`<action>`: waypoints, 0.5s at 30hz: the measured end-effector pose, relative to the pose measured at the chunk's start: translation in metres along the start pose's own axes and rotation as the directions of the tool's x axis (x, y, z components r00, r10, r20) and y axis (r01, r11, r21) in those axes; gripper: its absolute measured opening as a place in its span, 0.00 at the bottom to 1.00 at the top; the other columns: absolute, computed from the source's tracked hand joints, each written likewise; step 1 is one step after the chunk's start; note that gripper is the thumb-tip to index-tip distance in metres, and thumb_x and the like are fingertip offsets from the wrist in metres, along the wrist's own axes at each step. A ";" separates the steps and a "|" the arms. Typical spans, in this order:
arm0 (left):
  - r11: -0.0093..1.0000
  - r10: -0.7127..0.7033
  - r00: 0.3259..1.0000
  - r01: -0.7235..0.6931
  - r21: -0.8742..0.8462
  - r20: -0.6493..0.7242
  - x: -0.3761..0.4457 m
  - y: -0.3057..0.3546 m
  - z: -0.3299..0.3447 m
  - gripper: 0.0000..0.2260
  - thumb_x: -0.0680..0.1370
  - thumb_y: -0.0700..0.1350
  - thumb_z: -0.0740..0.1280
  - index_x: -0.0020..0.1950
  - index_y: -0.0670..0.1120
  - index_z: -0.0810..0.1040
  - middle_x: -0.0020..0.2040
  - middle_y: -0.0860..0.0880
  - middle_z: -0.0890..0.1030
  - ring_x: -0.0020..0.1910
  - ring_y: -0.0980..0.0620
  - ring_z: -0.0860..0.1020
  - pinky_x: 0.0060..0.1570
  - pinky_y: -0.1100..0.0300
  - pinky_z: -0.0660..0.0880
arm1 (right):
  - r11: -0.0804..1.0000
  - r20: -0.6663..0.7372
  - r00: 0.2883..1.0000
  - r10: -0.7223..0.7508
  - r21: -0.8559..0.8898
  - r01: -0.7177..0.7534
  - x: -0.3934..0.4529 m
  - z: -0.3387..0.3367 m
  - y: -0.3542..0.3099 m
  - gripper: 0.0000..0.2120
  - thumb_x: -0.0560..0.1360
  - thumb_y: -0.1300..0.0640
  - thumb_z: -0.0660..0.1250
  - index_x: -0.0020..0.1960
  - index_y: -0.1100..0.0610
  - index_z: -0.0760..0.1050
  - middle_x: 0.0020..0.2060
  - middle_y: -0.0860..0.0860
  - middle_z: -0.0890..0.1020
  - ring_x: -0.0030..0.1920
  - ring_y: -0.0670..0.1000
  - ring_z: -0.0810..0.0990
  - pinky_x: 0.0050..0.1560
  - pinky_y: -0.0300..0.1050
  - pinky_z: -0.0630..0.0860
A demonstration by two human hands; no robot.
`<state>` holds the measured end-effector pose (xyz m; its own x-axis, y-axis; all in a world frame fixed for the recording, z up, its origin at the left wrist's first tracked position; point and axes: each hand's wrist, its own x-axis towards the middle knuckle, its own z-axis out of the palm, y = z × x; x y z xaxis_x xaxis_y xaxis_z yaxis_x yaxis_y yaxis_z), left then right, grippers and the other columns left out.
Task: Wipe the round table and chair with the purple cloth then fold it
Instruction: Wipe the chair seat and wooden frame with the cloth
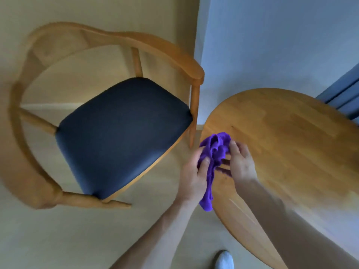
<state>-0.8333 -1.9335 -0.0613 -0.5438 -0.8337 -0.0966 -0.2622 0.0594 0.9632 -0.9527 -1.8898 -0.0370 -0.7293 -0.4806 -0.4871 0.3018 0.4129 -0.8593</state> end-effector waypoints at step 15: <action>0.936 0.099 0.857 0.092 0.339 -0.505 0.108 0.002 -0.170 0.17 0.83 0.49 0.61 0.73 0.53 0.71 0.76 0.51 0.69 0.76 0.47 0.64 0.72 0.41 0.65 | 0.903 0.537 0.826 0.172 0.250 -0.350 -0.006 0.228 -0.095 0.21 0.81 0.42 0.58 0.66 0.53 0.76 0.59 0.53 0.83 0.62 0.52 0.80 0.66 0.51 0.74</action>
<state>-0.7565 -2.1167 -0.0274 -0.0893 -0.9862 0.1391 -0.5655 0.1651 0.8080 -0.8376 -2.1027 0.0122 -0.2204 -0.7415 -0.6337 0.6814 0.3478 -0.6439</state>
